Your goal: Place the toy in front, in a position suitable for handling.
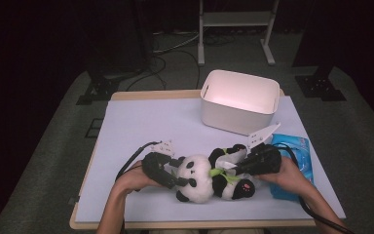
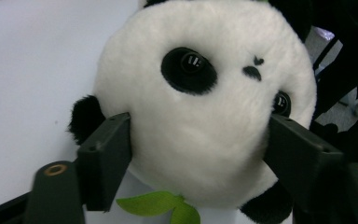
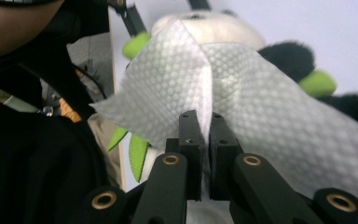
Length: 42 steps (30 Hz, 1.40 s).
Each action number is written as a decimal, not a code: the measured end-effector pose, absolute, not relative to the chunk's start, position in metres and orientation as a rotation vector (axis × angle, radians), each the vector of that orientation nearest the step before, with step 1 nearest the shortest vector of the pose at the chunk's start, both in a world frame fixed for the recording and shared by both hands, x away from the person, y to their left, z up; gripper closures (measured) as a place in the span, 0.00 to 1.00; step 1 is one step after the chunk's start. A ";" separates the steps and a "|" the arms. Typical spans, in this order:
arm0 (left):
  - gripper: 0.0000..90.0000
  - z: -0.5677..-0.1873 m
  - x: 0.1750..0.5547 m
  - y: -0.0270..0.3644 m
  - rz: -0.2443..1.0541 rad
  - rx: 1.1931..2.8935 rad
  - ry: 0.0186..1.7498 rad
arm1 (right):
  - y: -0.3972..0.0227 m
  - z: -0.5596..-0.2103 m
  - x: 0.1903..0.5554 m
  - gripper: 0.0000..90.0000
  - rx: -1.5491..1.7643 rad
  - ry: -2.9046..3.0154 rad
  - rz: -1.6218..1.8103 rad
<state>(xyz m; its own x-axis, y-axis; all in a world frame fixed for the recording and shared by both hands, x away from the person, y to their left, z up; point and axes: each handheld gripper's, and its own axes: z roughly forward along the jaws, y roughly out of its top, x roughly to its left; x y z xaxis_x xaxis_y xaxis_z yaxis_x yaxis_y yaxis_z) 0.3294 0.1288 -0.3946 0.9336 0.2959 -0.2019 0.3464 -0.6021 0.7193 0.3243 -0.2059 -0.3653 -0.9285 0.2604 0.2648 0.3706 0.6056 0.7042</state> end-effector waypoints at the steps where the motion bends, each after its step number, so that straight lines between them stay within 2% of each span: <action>1: 0.22 -0.394 0.329 0.129 -0.081 2.244 0.460 | -0.207 -0.367 0.324 0.96 -0.536 -2.690 -1.215; 4: 0.21 -0.392 0.329 0.130 -0.083 2.243 0.455 | -0.210 -0.372 0.323 0.96 -0.533 -2.684 -1.203; 5: 0.15 -0.392 0.330 0.130 -0.076 2.241 0.462 | -0.212 -0.376 0.321 0.96 -0.536 -2.678 -1.187; 8: 0.12 -0.392 0.330 0.132 -0.079 2.246 0.476 | -0.213 -0.379 0.318 0.96 -0.536 -2.685 -1.183; 13: 0.10 -0.394 0.331 0.135 -0.103 2.242 0.494 | -0.216 -0.381 0.314 0.97 -0.530 -2.707 -1.151; 21: 0.08 -0.409 0.337 0.128 -0.212 2.217 0.498 | -0.220 -0.385 0.313 0.97 -0.533 -2.698 -1.166; 25: 0.21 -0.416 0.338 0.124 -0.247 2.168 0.478 | -0.220 -0.386 0.314 0.97 -0.543 -2.702 -1.185; 26: 0.21 -0.415 0.339 0.125 -0.238 2.162 0.474 | -0.220 -0.386 0.314 0.97 -0.543 -2.702 -1.185; 27: 0.29 -0.413 0.339 0.125 -0.229 2.151 0.472 | -0.219 -0.386 0.316 0.97 -0.552 -2.702 -1.200; 29: 0.32 -0.410 0.338 0.125 -0.207 2.138 0.468 | -0.219 -0.384 0.318 0.97 -0.556 -2.707 -1.208; 33: 0.36 -0.398 0.336 0.124 -0.119 2.124 0.444 | -0.220 -0.380 0.322 0.97 -0.562 -2.710 -1.234; 42: 0.37 -0.385 0.332 0.134 0.021 2.170 0.418 | -0.211 -0.370 0.330 0.97 -0.570 -2.724 -1.287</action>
